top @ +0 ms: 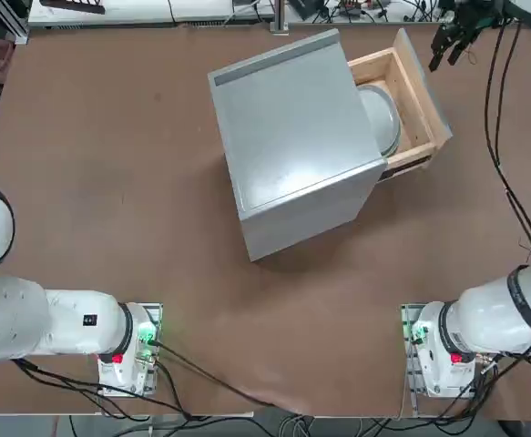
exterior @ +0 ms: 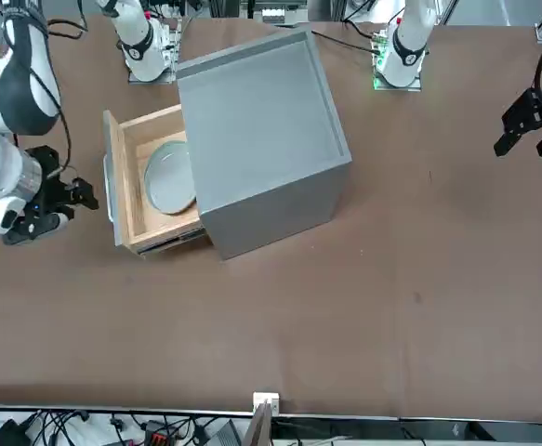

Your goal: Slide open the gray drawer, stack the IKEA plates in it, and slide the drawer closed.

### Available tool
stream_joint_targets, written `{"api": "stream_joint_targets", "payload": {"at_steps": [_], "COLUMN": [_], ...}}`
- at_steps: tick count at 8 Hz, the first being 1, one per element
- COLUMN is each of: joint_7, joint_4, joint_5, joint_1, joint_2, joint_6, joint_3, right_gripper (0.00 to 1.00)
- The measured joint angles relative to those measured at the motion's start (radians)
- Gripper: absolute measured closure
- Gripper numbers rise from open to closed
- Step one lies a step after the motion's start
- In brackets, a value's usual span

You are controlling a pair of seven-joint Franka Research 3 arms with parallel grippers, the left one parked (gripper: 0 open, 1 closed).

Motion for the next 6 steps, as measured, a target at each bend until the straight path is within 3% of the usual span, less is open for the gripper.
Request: {"api": "stream_joint_targets", "payload": {"at_steps": [3, 6], "joint_7": [-0.001, -0.001], "joint_4": [-0.097, -0.117], "joint_5": [0.004, 0.055], "joint_1": [0.018, 0.039], "joint_2": [-0.024, -0.036], "joint_6": [0.079, 0.082], "joint_3": [-0.002, -0.003], "right_gripper": [0.76, 0.89]}}
